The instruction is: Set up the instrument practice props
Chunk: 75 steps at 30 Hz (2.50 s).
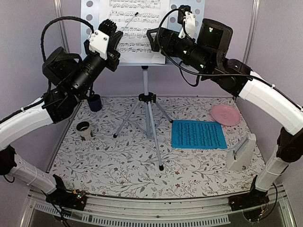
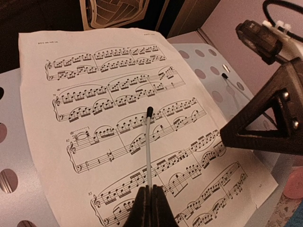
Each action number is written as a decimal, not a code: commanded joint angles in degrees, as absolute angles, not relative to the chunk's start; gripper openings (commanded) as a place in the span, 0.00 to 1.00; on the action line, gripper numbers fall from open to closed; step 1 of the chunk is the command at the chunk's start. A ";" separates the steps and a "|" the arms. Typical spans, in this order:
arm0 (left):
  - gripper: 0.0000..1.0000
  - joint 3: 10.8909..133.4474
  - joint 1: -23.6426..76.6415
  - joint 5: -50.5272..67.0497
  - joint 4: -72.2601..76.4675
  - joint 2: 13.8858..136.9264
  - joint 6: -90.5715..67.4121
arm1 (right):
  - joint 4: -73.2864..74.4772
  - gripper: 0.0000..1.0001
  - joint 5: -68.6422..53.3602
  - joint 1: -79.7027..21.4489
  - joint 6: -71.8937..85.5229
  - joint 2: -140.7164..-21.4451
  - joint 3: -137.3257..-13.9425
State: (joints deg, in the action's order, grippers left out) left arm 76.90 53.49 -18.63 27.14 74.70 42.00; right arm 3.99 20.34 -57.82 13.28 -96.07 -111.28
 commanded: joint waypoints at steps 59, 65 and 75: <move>0.65 72.11 58.06 -18.24 29.03 69.61 42.32 | -0.71 0.94 7.14 -58.00 11.23 -95.17 -110.75; 0.75 71.04 61.59 -18.34 27.02 68.20 43.25 | -4.04 0.99 2.28 -57.97 5.18 -89.77 -104.67; 0.71 61.75 69.42 -14.78 18.02 62.56 36.74 | 0.81 0.99 -3.97 -55.67 -0.63 -76.05 -90.29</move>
State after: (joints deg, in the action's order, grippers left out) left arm 65.45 66.92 -17.28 23.05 64.88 41.93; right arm -1.30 -1.10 -57.43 1.87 -81.93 -95.83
